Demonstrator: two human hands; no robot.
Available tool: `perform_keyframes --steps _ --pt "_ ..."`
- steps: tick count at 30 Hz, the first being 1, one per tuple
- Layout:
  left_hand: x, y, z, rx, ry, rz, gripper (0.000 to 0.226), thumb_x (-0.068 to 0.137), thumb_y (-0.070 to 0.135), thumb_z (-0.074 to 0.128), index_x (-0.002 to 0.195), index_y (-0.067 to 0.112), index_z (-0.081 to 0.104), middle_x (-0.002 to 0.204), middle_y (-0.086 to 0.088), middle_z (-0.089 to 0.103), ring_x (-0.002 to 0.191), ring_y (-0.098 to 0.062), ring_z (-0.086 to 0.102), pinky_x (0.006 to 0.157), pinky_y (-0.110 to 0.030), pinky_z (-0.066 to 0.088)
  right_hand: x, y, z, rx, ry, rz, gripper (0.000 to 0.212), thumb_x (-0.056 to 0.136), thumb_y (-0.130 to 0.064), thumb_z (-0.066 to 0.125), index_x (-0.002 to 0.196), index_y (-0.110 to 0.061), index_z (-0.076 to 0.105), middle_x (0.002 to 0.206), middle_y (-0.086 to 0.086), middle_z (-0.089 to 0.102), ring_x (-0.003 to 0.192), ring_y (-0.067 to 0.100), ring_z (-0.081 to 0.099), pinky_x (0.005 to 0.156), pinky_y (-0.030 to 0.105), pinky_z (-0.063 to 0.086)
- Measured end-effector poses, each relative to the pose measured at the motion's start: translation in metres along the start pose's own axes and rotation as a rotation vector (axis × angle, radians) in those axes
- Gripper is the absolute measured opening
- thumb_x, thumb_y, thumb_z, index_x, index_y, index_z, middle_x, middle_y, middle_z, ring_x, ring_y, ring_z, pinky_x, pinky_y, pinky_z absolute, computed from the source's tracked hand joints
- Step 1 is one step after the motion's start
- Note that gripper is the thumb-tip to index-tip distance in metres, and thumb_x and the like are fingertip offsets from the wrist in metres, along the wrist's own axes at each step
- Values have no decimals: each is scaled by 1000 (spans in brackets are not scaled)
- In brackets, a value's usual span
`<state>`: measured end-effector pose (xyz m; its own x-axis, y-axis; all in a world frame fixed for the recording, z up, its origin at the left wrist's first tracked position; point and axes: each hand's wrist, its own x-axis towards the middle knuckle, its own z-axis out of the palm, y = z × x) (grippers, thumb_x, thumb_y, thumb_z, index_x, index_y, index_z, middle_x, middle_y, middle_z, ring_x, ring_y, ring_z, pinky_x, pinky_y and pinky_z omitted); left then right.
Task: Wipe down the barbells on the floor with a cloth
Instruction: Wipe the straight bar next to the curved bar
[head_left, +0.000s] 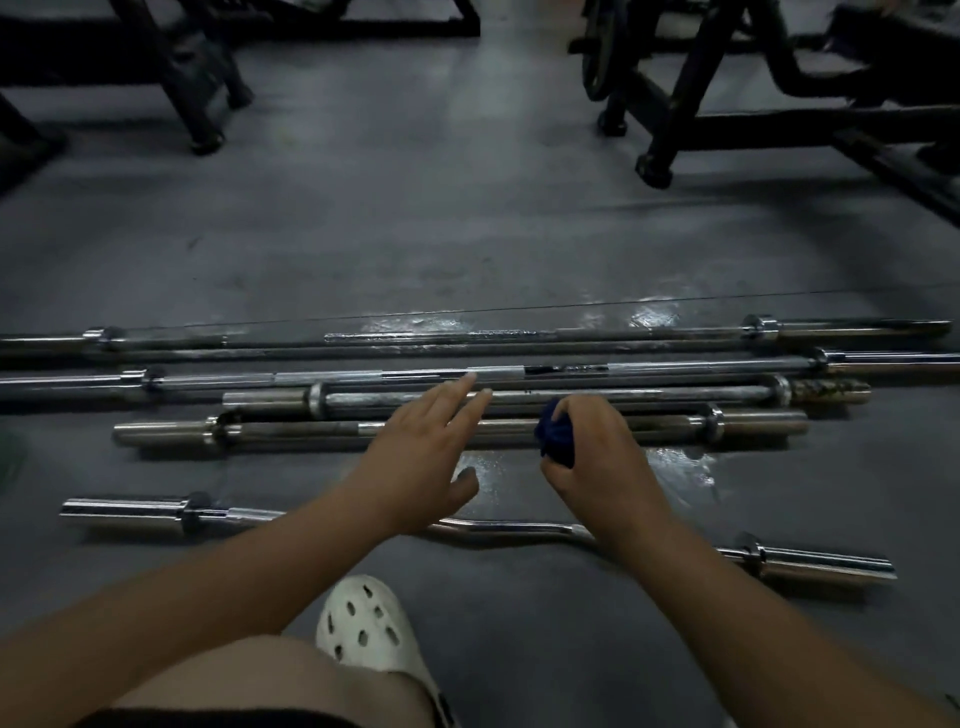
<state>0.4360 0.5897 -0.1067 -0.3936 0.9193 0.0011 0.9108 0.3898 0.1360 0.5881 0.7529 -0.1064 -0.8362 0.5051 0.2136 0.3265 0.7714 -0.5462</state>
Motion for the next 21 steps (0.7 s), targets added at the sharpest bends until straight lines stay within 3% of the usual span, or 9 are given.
perform_keyframes --steps 7,10,13,17,21 --pt "65 5 7 -2 -17 87 85 86 41 59 158 19 18 165 -8 15 149 -26 21 119 -44 28 40 49 -25 -129 -122 -29 35 80 -15 73 107 -16 52 106 -1 50 97 19 49 78 31 44" --pt "107 16 7 40 -94 143 88 89 44 59 159 21 11 167 -4 3 151 -23 14 121 -38 20 62 78 -57 -237 -206 -52 38 82 -17 72 114 -18 51 111 -1 48 99 17 48 80 29 42" --pt "141 26 -8 56 -73 237 87 86 47 57 158 20 17 166 -6 12 148 -27 24 119 -40 27 85 100 -101 -378 -279 -113 39 81 -18 72 113 -19 51 113 3 52 102 22 51 83 35 46" --pt "161 33 -43 64 -33 252 89 86 38 68 158 19 20 166 -4 15 144 -28 32 115 -38 30 106 112 -150 -444 -213 -102 34 82 -18 71 110 -19 52 113 3 53 98 19 50 81 35 46" --pt "168 48 -63 84 -36 245 88 90 42 64 159 21 13 167 -1 7 146 -25 27 115 -32 26 110 109 -160 -423 -140 -86 33 82 -19 70 109 -18 52 112 3 52 99 23 52 85 40 48"
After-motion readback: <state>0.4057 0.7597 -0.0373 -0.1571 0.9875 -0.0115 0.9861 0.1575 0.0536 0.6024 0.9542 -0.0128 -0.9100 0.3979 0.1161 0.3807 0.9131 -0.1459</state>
